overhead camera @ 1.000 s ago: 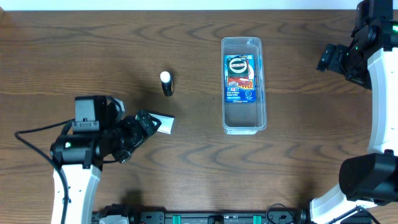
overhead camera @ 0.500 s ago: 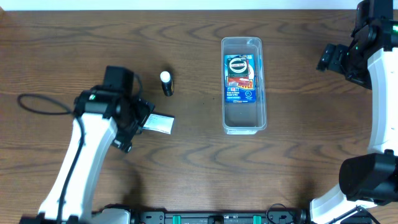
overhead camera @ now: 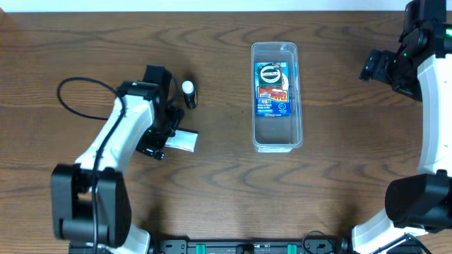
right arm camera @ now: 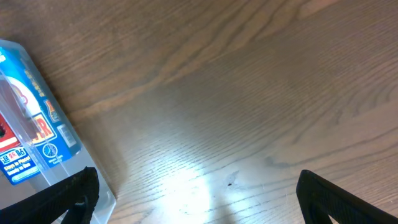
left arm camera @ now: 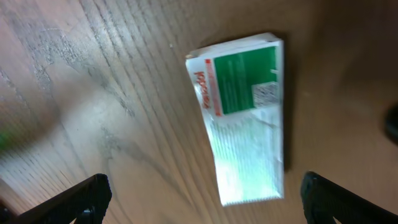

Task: Pack container
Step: 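Move the left gripper down to the white-green Panadol box, then close the left gripper on the Panadol box and lift it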

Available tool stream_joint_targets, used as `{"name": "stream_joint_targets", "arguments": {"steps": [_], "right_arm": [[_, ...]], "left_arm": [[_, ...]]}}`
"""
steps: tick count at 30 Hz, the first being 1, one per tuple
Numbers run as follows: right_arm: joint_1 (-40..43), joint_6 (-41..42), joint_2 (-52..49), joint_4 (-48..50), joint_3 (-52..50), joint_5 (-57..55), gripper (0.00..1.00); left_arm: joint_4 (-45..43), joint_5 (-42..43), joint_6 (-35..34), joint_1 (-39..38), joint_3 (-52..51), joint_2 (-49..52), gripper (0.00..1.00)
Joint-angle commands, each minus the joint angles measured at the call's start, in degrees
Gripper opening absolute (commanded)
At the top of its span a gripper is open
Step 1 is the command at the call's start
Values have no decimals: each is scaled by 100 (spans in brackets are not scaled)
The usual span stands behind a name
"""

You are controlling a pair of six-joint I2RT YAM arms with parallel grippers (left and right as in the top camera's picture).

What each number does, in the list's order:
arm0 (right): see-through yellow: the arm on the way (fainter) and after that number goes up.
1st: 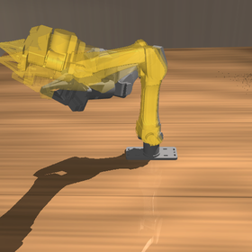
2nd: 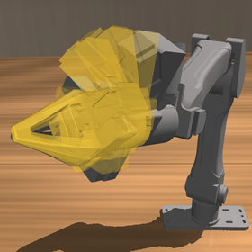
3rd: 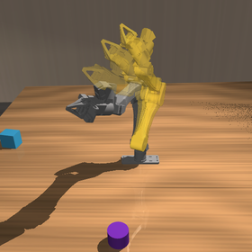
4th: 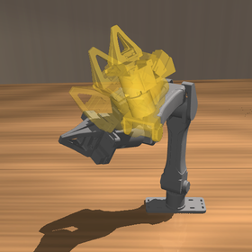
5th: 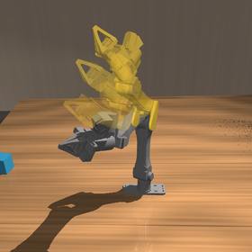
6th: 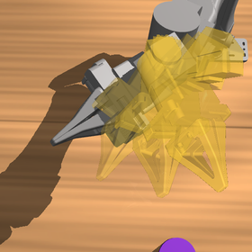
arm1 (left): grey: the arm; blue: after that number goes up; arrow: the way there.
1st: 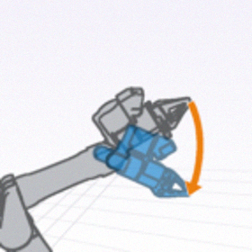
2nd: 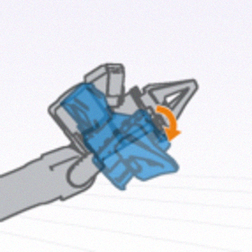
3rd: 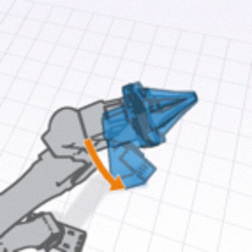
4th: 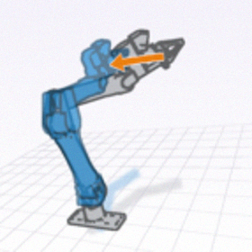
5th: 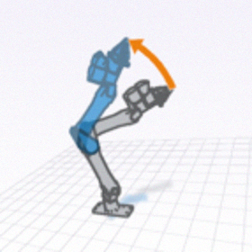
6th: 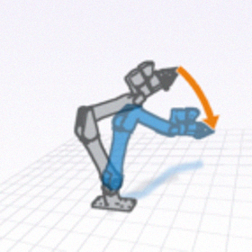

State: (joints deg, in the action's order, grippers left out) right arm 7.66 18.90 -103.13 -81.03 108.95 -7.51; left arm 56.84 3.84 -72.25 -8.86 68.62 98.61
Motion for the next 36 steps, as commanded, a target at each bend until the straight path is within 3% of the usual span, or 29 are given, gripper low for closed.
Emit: {"name": "stream_joint_targets", "arguments": {"steps": [1,24,36], "right_arm": [[42,79,-4,0,0,-39,99],[42,81,-4,0,0,-39,99],[42,81,-4,0,0,-39,99]], "left_arm": [[-61,-129,-52,-7,94,282,98],[-1200,-2,61,-7,-787,461,98],[-1370,-175,59,-7,-820,461,98]]}}
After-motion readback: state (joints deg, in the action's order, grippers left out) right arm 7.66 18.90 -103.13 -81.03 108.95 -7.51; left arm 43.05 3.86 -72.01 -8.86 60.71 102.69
